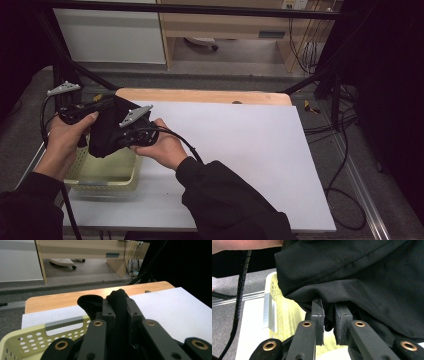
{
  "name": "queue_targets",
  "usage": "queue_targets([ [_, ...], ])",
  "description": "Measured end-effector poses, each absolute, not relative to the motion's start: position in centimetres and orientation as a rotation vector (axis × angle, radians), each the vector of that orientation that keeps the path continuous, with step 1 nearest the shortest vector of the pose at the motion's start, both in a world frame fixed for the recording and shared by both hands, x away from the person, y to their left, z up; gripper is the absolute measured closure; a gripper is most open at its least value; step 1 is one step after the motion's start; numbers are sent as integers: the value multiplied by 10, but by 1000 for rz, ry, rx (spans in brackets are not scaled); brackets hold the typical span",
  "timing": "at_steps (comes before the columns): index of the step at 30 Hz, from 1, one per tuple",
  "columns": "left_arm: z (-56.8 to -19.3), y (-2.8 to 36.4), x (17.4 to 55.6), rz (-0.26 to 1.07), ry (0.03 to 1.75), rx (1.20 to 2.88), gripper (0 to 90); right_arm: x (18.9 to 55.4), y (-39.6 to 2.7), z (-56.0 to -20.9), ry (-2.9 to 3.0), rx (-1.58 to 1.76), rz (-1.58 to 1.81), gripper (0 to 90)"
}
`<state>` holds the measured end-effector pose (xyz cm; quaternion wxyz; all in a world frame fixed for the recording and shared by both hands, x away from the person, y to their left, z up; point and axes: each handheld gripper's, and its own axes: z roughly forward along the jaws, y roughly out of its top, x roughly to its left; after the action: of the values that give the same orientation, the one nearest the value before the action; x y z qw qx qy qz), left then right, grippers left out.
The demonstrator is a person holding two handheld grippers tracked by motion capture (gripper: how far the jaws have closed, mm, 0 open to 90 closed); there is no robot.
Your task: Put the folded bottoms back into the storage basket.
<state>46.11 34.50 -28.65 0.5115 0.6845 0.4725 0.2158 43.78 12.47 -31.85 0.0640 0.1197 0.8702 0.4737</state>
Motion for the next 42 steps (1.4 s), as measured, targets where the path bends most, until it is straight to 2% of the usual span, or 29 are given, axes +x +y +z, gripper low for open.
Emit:
queue_targets([
  [42, -306, 350, 458, 519, 1153, 1653, 806, 433, 132, -335, 2654, 372, 1404, 803],
])
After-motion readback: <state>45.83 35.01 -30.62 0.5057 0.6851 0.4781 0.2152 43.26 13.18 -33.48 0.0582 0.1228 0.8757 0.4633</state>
